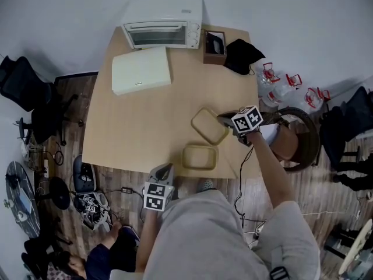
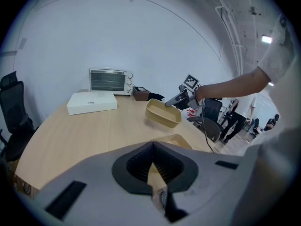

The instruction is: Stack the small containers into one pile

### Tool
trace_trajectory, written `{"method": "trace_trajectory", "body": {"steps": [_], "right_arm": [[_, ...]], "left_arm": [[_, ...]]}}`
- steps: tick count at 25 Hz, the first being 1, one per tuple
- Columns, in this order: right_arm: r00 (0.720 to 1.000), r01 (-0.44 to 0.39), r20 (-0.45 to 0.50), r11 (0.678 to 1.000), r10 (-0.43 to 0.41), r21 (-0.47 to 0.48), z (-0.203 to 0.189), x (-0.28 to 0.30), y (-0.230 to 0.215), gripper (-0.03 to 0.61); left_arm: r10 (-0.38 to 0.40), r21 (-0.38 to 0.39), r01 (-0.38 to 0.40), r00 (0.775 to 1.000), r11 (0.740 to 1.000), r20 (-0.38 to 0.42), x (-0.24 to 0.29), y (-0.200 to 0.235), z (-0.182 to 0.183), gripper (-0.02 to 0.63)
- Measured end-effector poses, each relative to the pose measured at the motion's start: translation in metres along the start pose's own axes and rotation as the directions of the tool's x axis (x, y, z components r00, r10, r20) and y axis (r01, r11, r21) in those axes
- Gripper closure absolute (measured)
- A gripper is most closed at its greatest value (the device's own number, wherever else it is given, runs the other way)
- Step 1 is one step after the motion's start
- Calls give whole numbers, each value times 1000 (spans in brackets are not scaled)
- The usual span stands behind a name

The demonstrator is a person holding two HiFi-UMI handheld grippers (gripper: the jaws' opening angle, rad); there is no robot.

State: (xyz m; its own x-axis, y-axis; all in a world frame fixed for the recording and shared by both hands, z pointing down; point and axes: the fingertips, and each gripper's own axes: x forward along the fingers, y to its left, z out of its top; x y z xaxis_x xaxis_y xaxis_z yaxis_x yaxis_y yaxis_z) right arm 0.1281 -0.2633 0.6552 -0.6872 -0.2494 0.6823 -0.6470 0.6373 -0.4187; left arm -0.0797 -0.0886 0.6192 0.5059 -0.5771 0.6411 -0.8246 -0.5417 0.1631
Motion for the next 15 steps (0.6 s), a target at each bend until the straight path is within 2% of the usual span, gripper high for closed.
{"method": "trace_trajectory", "body": {"steps": [4,7,12,15], "right_arm": [[996,-85,-42,994,82,-62,-1,7,32,558],[982,-174,-93,979,165,-106,-8,16,55,557],[939,-315,-187,940,289,-129,-34,25,81,557],[909,-377,-253,912,331,-161,-48,30,93,557]], "left_arm": [[4,3,-4,1000,1000,-5,-4,0,-5,609],[4,-9,-4,1000,1000,-8,-5,-1,-10,609],[5,-16,-5,1000,1000,1,-10,0,-12,609],[12,-26,-12,1000,1000,6,-14,4,-13,609]]}}
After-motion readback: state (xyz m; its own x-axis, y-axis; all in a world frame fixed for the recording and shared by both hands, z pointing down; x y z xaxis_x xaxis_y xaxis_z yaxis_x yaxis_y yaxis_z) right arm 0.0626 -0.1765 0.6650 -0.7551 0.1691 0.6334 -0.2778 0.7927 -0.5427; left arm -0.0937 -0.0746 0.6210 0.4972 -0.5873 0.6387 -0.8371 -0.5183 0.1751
